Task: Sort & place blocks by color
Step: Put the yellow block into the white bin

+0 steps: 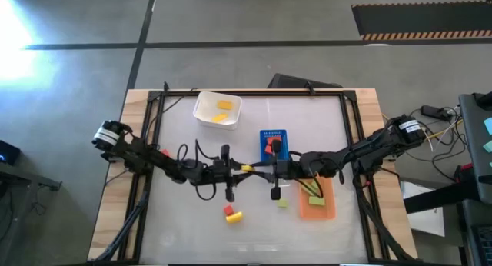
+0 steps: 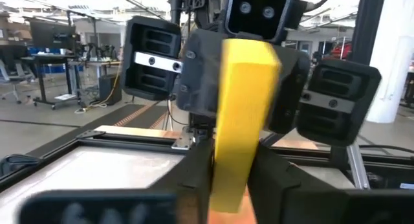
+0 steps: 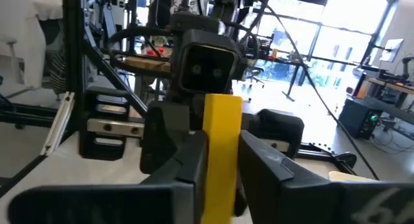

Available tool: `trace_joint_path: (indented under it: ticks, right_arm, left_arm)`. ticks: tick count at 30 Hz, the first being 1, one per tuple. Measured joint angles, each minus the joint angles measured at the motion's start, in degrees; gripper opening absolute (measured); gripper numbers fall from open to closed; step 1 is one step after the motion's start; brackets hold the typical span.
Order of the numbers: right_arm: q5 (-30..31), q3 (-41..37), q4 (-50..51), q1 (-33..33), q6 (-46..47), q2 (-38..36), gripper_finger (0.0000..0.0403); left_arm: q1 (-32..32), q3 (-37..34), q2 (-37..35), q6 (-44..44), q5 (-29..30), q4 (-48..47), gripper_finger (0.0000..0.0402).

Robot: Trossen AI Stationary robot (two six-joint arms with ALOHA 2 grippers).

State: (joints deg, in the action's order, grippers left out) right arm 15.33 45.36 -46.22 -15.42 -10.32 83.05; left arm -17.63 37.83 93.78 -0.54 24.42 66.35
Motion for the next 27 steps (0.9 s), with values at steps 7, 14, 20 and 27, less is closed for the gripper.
trace_joint_path:
  ticks: [7,14,20,27]
  right_arm:
    - [0.08,-0.02,-0.74,0.00,0.63,-0.07,0.0123]
    - [1.61,-0.04,1.05,-0.06,1.33,-2.32,0.0173]
    - [8.97,-0.04,11.18,-0.07,1.92,-8.32,0.0194]
    - [10.18,-0.04,20.53,-0.09,3.85,-14.74,0.0195]
  left_arm:
    - [0.00,-0.54,0.00,-0.06,1.27,0.00,0.0042]
    - [0.14,-0.37,-1.67,-0.80,8.36,-7.85,0.0042]
    - [3.62,0.71,-9.97,-6.67,16.38,-30.77,0.0042]
    - [16.45,5.92,-20.55,-13.27,14.95,-66.97,0.0042]
